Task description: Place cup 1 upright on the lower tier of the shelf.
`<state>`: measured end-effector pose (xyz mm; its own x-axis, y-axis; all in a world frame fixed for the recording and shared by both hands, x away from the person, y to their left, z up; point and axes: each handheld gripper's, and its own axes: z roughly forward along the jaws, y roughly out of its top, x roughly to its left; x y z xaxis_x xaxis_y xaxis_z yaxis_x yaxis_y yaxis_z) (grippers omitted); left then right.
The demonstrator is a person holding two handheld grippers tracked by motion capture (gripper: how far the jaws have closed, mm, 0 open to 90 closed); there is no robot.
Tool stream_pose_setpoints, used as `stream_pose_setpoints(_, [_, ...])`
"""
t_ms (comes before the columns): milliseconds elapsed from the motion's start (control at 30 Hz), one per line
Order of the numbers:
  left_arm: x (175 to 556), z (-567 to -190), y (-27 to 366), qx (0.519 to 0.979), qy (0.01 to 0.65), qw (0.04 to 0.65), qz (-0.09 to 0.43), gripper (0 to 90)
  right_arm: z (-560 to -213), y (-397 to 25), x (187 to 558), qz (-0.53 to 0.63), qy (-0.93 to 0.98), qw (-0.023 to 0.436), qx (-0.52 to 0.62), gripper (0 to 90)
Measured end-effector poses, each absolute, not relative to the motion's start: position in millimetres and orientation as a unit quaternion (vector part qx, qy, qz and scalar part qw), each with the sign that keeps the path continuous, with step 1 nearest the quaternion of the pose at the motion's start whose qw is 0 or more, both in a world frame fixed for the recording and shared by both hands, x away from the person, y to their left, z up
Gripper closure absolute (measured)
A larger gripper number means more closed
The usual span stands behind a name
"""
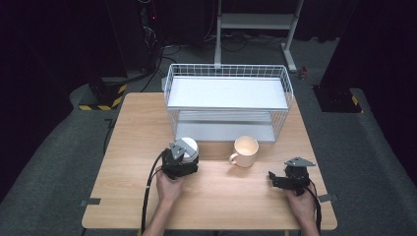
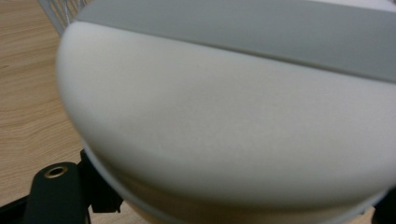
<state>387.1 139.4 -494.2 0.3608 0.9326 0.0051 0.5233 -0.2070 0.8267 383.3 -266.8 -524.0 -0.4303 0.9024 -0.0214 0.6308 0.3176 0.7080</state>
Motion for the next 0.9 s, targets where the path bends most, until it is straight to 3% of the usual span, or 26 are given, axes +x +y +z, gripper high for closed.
stream_pose_setpoints(900, [388.1, -481.5, 137.9, 0.743, 0.485, 0.390, 0.246, 18.8, -524.0, -266.7, 383.1, 0.319, 0.783, 0.213, 0.490, 15.3])
